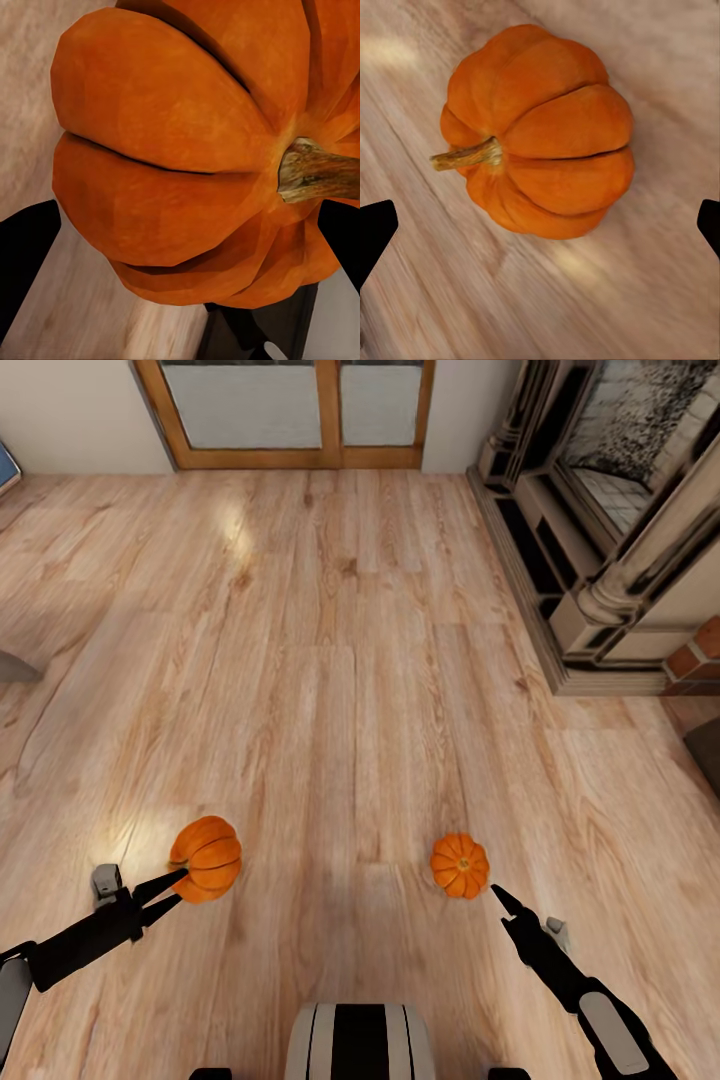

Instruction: Place each of the two pumpkins and all three candles from the living room inside a cabinet in the living room (use any cabinet), then make sure every cabinet is closed, and position the cauldron so it is next to a table in the living room.

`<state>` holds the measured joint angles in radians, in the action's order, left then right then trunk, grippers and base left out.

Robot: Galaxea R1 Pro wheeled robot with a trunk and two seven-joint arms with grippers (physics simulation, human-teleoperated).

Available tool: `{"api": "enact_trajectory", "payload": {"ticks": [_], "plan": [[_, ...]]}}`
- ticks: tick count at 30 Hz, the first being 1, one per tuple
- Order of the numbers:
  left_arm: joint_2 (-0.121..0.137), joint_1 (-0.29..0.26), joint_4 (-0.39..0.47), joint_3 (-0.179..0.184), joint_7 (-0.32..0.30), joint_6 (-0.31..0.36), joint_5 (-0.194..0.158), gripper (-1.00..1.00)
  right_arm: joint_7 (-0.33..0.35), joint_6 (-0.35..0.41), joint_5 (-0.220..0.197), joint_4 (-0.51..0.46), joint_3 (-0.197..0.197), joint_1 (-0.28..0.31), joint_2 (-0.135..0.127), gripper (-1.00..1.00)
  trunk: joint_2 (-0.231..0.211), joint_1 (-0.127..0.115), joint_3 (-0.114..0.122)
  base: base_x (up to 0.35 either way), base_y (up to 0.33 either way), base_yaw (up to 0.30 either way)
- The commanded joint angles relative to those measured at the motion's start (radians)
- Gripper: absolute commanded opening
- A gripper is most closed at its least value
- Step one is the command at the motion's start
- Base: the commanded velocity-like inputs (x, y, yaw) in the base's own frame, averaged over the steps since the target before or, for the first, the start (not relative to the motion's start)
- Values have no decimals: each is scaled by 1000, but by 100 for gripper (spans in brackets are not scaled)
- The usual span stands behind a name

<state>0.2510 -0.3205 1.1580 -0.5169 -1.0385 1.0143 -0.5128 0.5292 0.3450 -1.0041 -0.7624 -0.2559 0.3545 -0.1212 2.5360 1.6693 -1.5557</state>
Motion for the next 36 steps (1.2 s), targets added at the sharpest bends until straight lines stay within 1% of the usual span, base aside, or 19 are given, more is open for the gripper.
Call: {"api": "enact_trajectory", "payload": {"ticks": [1, 5, 18, 36], "plan": [[0, 0, 0, 0, 1, 1, -3, -100, 0, 0, 0, 0, 0, 0, 0, 100, 0, 0, 0, 218, 39, 0], [0, 0, 0, 0, 0, 1, -2, -100, 0, 0, 0, 0, 1, 0, 0, 100, 0, 0, 0, 152, 15, 0], [-1, 0, 0, 0, -1, 1, -3, -100, -2, 0, 2, 0, 0, 0, 0, 100, 0, 0, 0, 39, 1, 0], [-1, 0, 0, 0, -2, 1, -3, -100, -11, -7, 4, 0, 1, 1, 0, 100, 4, 8, -70, 0, 0, 0]]}}
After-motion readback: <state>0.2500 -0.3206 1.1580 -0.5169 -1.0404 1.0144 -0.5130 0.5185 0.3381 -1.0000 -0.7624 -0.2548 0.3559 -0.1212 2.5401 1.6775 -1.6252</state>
